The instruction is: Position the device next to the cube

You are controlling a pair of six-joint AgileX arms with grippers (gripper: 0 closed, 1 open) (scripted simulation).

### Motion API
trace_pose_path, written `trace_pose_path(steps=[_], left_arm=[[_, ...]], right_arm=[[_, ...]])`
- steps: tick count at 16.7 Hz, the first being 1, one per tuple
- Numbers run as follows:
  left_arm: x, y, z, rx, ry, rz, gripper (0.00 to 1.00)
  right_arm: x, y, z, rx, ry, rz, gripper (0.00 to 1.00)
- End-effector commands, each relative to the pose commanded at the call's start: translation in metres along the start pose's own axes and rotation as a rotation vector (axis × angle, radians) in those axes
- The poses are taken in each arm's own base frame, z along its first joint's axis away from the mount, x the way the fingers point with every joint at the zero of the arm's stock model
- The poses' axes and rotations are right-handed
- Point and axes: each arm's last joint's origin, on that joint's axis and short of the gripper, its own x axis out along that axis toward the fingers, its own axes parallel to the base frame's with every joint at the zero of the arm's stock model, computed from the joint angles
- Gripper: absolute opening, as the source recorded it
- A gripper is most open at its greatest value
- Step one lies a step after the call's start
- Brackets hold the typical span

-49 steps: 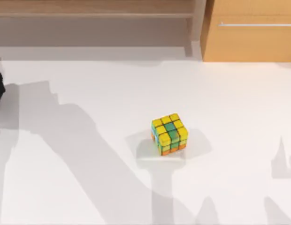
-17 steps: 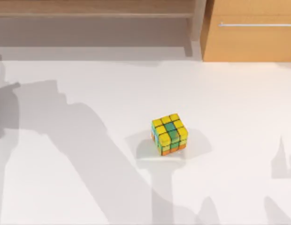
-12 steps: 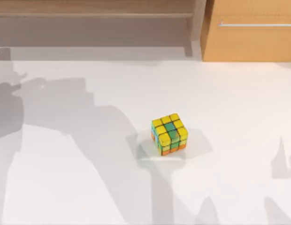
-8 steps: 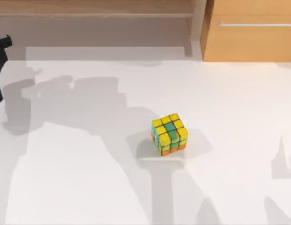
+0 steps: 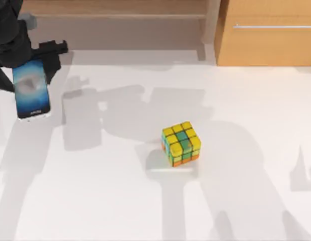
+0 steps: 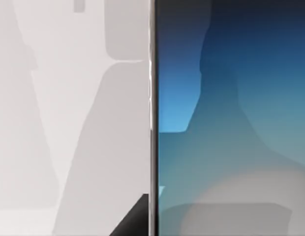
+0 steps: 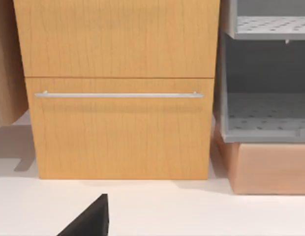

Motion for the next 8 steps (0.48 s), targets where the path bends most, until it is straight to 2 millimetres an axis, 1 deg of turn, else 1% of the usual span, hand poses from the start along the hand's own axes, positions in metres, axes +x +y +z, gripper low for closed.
trace_pose_path(steps=[4, 8], left_arm=[[0.002, -0.044, -0.029, 0.092, 0.044, -0.005, 0.0], [0.005, -0.08, -0.058, 0.174, 0.087, 0.001, 0.0]], right_arm=[[0.0, 0.0, 0.0, 0.0, 0.0, 0.0, 1.0], [0.0, 0.0, 0.0, 0.0, 0.0, 0.0, 1.0]])
